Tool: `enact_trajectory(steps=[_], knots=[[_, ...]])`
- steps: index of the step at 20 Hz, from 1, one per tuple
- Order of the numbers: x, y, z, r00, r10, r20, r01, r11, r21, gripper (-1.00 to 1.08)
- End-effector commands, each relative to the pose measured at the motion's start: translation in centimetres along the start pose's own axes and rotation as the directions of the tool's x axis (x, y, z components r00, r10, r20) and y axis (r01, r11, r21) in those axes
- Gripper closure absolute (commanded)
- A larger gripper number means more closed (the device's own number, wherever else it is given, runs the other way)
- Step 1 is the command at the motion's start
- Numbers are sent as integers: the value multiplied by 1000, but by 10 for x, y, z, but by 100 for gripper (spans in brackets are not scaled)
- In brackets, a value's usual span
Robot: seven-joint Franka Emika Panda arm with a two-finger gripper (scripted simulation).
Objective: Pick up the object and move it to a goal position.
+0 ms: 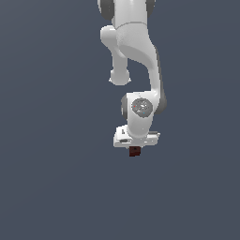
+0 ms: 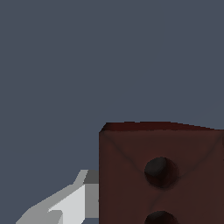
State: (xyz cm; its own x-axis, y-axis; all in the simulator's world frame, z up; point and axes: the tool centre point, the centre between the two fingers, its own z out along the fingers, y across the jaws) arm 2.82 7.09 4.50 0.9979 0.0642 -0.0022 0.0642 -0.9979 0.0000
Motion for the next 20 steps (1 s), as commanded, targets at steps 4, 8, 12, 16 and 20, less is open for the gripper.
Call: enact_trajectory(steps=[4,8,12,16,20], knots=[[32,-4,-6,1000,0,-2,0,1000,0,108],[52,-6,-9,1000,0,-2,0,1000,0,108],[68,-8,-11,1000,0,-2,0,1000,0,108],[80,-9,-13,1000,0,-2,0,1000,0,108],[89,-10,-14,1000,0,-2,0,1000,0,108]])
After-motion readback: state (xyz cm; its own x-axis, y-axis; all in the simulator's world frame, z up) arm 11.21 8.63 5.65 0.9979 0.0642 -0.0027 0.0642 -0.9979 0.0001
